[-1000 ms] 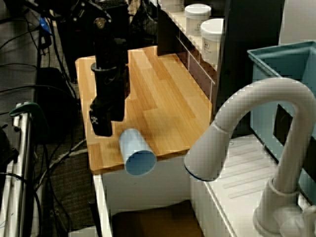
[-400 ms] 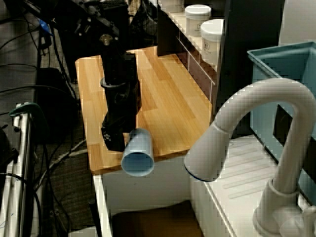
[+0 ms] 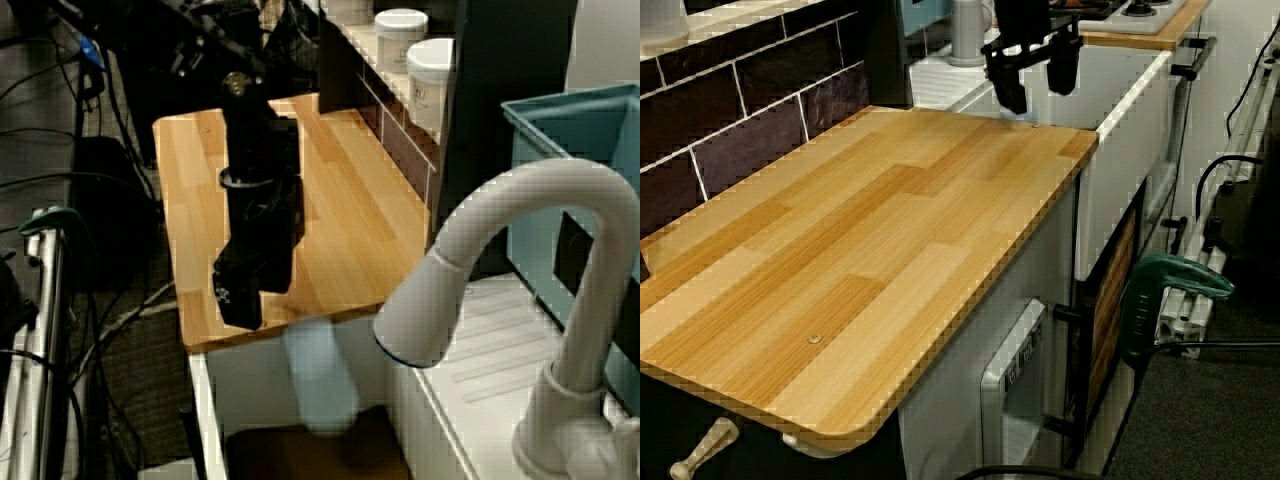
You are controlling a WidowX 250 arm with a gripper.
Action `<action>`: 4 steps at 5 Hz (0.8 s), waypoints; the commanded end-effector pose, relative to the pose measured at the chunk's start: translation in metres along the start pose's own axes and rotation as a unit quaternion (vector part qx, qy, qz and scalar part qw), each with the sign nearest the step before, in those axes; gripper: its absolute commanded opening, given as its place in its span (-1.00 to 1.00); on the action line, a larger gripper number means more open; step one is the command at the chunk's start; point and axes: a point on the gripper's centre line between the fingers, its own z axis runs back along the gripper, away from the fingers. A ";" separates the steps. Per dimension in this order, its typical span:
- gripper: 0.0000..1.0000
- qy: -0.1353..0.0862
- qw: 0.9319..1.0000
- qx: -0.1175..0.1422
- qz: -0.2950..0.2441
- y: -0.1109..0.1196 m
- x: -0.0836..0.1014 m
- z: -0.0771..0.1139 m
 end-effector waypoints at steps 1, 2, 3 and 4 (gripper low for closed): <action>1.00 0.002 0.996 -0.031 -0.078 -0.022 0.020 0.016; 1.00 -0.006 0.998 -0.026 -0.055 -0.011 0.014 0.028; 1.00 -0.019 0.999 -0.009 -0.027 0.002 0.004 0.044; 1.00 -0.018 1.000 0.002 -0.016 0.010 -0.007 0.055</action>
